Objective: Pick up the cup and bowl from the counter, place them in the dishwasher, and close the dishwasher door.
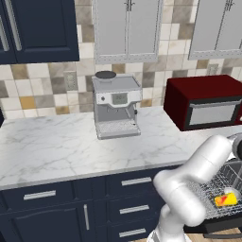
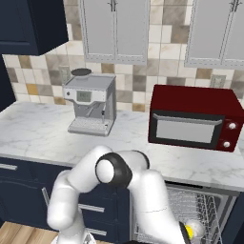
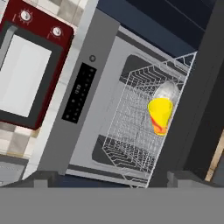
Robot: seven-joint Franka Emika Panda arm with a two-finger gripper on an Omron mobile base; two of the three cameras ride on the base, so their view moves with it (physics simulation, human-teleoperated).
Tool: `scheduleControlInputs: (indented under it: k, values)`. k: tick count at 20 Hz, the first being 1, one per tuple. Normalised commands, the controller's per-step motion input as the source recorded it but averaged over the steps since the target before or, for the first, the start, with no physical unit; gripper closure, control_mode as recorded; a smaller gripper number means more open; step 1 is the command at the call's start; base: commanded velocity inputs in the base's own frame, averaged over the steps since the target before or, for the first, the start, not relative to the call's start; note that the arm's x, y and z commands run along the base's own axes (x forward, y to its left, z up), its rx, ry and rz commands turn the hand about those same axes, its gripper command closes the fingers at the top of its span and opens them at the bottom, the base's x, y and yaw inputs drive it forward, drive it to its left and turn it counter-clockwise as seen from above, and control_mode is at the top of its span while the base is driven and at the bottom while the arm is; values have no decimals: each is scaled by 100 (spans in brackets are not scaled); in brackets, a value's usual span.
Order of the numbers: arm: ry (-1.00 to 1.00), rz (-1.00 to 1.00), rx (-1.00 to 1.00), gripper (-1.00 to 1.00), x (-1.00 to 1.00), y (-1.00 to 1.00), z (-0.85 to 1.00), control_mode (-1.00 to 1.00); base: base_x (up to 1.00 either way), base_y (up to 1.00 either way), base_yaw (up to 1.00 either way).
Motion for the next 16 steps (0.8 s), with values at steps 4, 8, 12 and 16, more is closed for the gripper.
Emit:
scheduleControlInputs:
  k: [4,8,12,16]
  values:
    - [-12,7,4,-100,-28,2,-36,-100,0,0,0]
    - [-10,6,0,-100,-11,4,-42,-100,0,0,0]
    - [-5,3,0,-100,0,0,-47,-100,0,0,0]
    - [-3,1,0,-100,9,0,-41,-100,0,0,0]
